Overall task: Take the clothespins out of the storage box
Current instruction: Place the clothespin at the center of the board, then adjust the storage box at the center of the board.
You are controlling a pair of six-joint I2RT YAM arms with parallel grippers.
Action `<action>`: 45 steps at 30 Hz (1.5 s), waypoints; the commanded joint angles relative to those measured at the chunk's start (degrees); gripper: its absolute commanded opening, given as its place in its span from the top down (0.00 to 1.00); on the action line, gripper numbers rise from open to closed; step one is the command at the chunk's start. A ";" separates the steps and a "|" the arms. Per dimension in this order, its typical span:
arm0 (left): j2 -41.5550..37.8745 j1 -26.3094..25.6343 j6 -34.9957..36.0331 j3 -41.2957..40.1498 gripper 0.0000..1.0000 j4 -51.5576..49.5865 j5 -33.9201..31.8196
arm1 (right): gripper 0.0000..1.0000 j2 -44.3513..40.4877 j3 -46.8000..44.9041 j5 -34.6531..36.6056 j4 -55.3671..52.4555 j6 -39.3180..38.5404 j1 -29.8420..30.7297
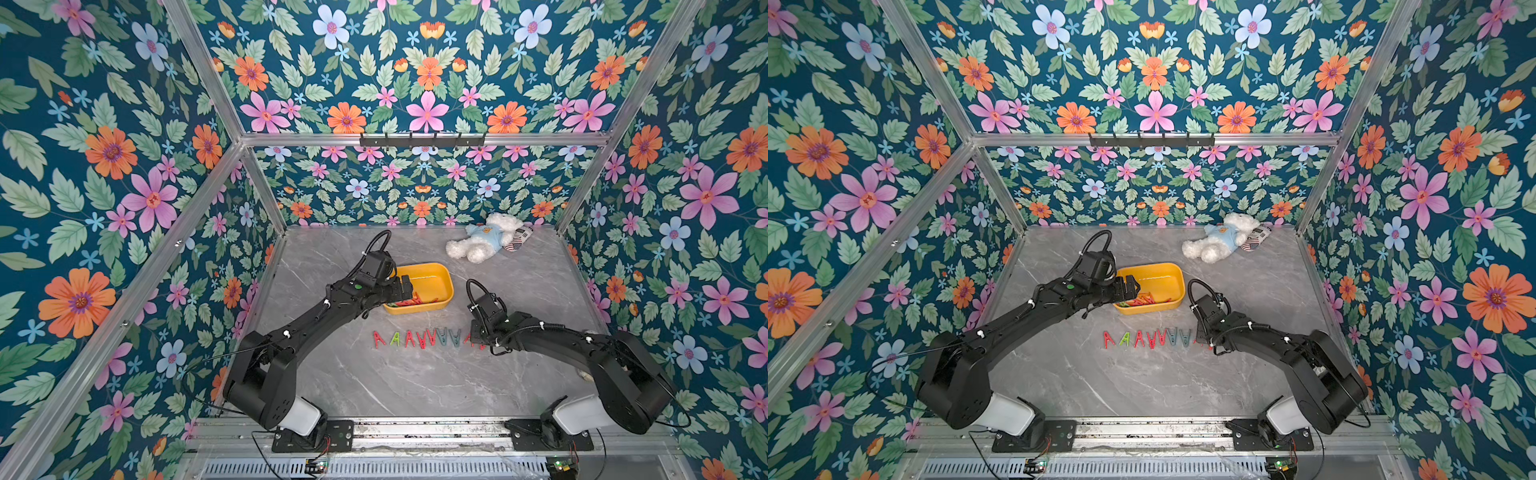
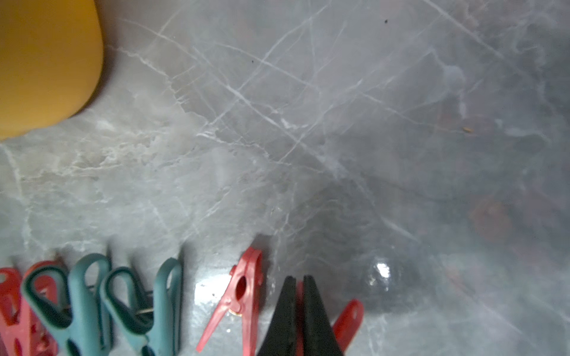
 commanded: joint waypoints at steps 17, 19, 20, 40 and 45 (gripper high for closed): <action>6.10 0.16 1.35 6.84 0.01 -8.64 -8.67 | 0.29 -8.20 5.05 -0.97 0.79 1.91 -0.03; 7.24 0.49 2.06 7.82 0.03 -9.72 -9.54 | 0.21 -9.16 6.03 -2.98 2.24 2.21 -0.02; 7.91 0.67 2.49 8.38 0.05 -10.21 -10.01 | 0.16 -9.51 6.51 -3.91 3.05 2.34 0.01; 21.51 4.03 5.30 12.88 0.53 -8.22 -15.47 | 0.01 -7.47 10.89 -11.12 12.36 5.23 0.17; 21.70 3.99 4.81 12.22 0.76 -7.65 -14.46 | 0.01 -7.04 10.95 -11.72 14.07 5.59 0.77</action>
